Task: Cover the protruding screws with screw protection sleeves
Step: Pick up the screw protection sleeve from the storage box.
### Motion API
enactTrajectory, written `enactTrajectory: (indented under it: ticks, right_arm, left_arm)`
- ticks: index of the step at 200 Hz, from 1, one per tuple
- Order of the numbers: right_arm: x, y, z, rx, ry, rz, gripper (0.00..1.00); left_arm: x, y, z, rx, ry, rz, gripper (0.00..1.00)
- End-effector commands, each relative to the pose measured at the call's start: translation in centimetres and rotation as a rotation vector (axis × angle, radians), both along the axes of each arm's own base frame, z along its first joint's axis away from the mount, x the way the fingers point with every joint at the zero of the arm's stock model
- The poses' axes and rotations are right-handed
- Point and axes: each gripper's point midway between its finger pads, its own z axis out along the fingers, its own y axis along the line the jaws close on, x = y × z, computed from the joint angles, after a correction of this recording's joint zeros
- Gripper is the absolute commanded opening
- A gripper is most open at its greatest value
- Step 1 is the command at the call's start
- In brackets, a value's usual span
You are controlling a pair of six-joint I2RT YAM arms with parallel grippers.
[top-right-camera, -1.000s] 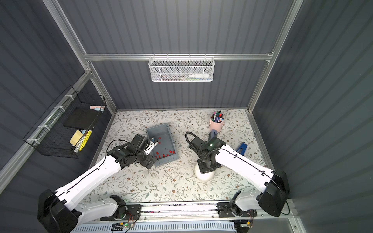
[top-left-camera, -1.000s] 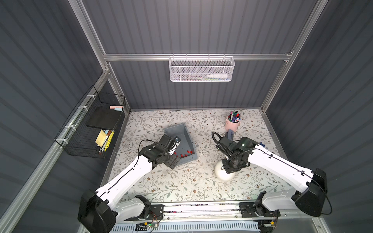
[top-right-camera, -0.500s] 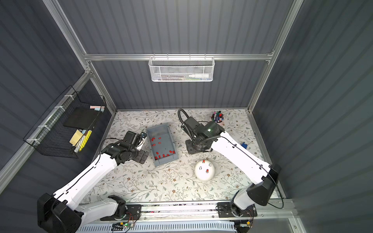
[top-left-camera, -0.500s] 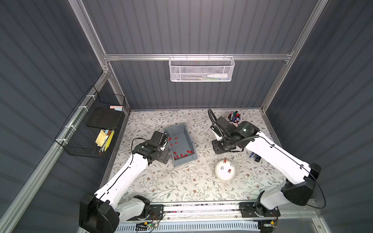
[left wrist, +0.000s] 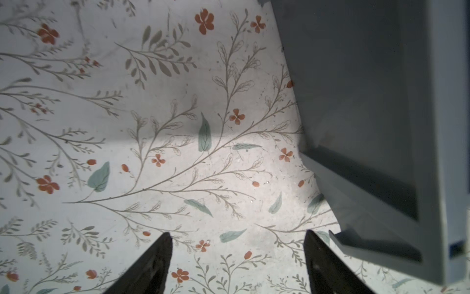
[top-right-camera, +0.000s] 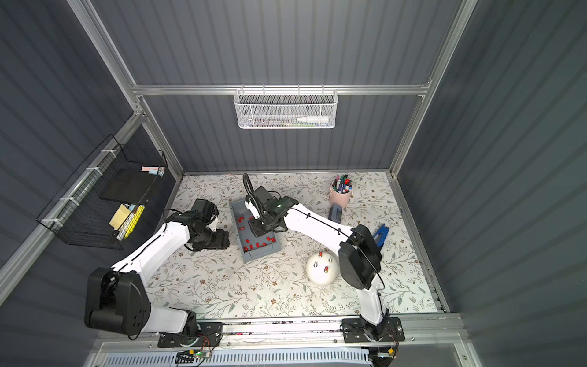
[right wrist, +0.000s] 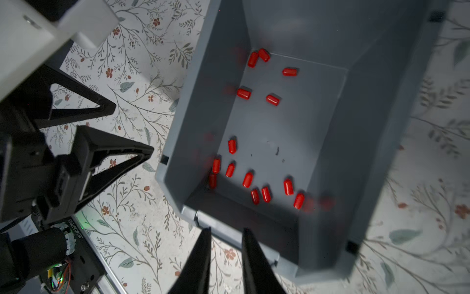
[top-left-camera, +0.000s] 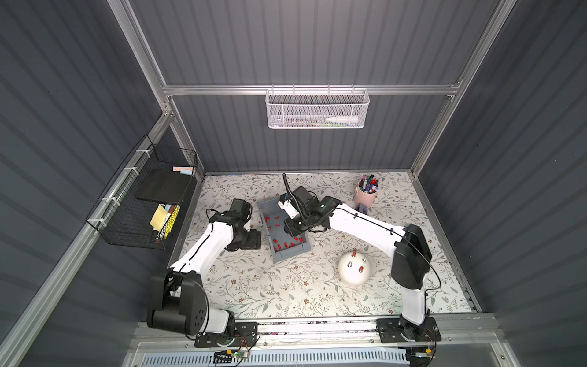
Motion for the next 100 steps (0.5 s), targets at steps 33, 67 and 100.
enactTrajectory:
  ticks: [33,67,100]
  right_arm:
    - [1.0,4.1,-1.7,0.099,-0.007,0.068,0.26]
    - [1.6,5.1,-4.3,0.058,0.016,0.097,0.25]
    - [1.7,5.6,-6.3,0.02,0.02,0.104,0.25]
  left_arm:
    - [0.7,-1.0,-0.7,-0.081,0.057,0.038,0.78]
    - [0.7,-1.0,-1.2,-0.072,0.094,0.04,0.79]
    - [0.6,-0.6,-1.0,-0.052,0.08,0.039,0.8]
